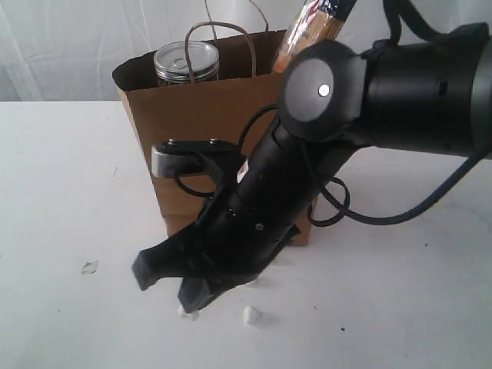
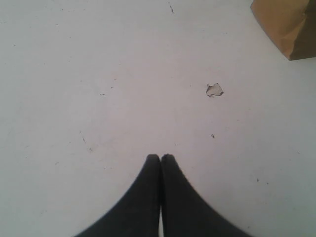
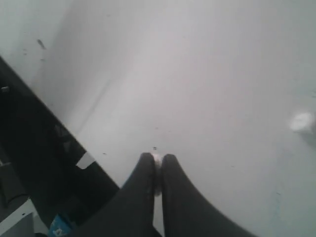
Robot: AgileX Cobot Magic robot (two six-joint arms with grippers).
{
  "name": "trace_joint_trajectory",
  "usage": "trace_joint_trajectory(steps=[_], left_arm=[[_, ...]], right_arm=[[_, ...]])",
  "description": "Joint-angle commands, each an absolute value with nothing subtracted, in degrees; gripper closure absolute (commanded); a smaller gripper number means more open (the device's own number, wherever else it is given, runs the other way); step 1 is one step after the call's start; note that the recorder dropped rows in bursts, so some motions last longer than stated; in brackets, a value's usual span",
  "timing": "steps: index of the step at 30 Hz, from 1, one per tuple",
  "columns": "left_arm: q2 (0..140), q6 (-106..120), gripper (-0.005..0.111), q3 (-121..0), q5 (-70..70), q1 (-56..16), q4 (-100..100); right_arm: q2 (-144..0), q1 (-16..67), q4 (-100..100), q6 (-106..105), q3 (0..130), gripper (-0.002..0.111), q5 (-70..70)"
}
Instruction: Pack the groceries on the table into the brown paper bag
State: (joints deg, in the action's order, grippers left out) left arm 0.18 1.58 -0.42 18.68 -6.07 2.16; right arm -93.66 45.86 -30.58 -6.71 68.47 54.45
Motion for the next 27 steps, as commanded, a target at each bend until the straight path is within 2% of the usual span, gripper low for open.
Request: trace_joint_trajectory(steps=[1, 6, 12, 16, 23, 27], left_arm=[[0.00, 1.79, 0.107, 0.00, 19.10, -5.94, 2.55], [0.00, 1.79, 0.107, 0.00, 19.10, -5.94, 2.55], [0.00, 1.79, 0.107, 0.00, 19.10, -5.94, 2.55], [0.00, 1.79, 0.107, 0.00, 19.10, -5.94, 2.55], [0.00, 1.79, 0.107, 0.00, 19.10, -5.94, 2.55], [0.00, 1.79, 0.107, 0.00, 19.10, -5.94, 2.55]], right_arm=[[-92.84, 51.34, -32.82, -7.87, 74.19, 0.108, 56.26], [-92.84, 55.54, -33.41, -7.87, 85.76, 0.108, 55.16], [-92.73, 54.18, -31.13, -7.98, 99.36, 0.108, 44.00], [-92.73, 51.59, -17.84, -7.35, 103.96, 0.108, 35.81], [-93.27, 44.27, 10.76, 7.91, 104.50, 0.108, 39.77], [-94.99, 40.89, 15.04, 13.33, 104.50, 0.108, 45.37]])
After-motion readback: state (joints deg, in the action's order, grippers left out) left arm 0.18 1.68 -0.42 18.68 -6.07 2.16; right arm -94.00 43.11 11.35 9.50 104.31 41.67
